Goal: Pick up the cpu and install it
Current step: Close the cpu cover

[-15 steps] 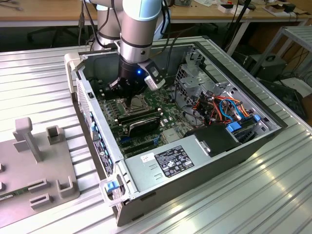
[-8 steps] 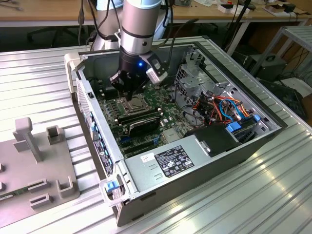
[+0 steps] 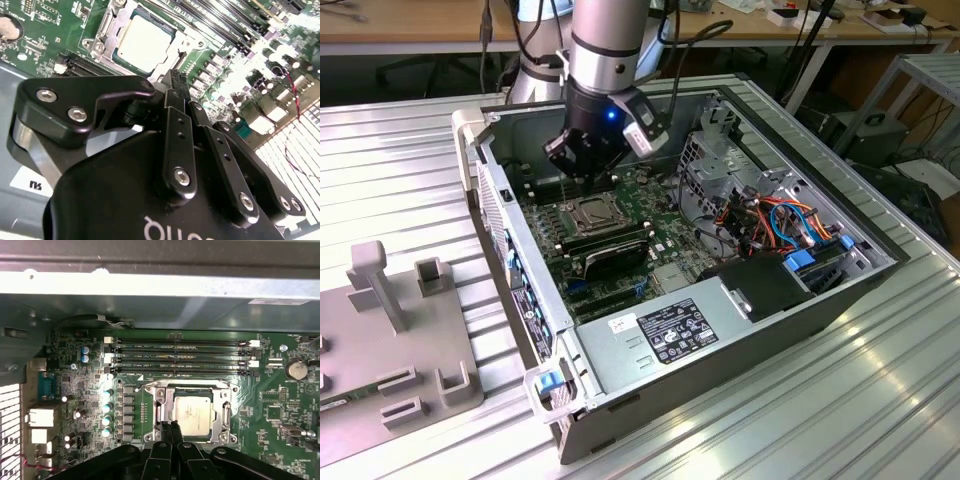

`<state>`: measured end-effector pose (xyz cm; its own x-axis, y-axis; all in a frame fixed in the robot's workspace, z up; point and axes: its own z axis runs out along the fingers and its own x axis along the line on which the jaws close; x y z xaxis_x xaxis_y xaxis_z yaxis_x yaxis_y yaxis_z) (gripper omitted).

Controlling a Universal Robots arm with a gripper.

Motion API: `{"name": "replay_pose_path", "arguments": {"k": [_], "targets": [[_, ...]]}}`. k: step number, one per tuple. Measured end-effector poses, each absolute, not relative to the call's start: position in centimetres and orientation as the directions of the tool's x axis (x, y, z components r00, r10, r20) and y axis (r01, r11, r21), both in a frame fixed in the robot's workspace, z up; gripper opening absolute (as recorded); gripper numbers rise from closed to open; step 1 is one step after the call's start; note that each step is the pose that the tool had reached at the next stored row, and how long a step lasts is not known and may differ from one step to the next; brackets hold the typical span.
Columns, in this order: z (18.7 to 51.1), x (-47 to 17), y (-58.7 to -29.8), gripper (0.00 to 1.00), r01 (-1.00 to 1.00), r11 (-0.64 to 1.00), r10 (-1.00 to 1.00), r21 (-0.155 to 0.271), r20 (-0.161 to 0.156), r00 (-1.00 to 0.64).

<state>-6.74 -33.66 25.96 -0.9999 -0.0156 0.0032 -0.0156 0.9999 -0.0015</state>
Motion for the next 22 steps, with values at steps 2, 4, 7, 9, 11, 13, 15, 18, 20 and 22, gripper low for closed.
{"name": "replay_pose_path", "arguments": {"k": [2,4,7,9,11,13,15,18,20,22], "targets": [[26.42,-6.74,-33.66,0.11,-0.016,1.0,-0.016,-0.002,0.003,-1.0],[26.82,-6.74,-33.66,0.11,-0.016,1.0,-0.016,-0.004,0.003,-1.0],[26.85,-6.74,-33.66,0.11,-0.016,1.0,-0.016,-0.004,0.003,-1.0],[26.85,-6.74,-33.66,0.11,-0.016,1.0,-0.016,-0.004,0.003,-1.0],[26.85,-6.74,-33.66,0.11,-0.016,1.0,-0.016,-0.004,0.003,-1.0],[26.85,-6.74,-33.66,0.11,-0.016,1.0,-0.016,-0.004,0.003,-1.0],[26.85,-6.74,-33.66,0.11,-0.016,1.0,-0.016,-0.004,0.003,-1.0],[26.85,-6.74,-33.66,0.11,-0.016,1.0,-0.016,-0.004,0.003,-1.0],[26.85,-6.56,-33.65,0.11,-0.015,1.0,-0.015,-0.004,0.003,-1.0],[26.85,-6.22,-33.66,0.11,-0.016,1.0,-0.016,-0.004,0.003,-1.0]]}}
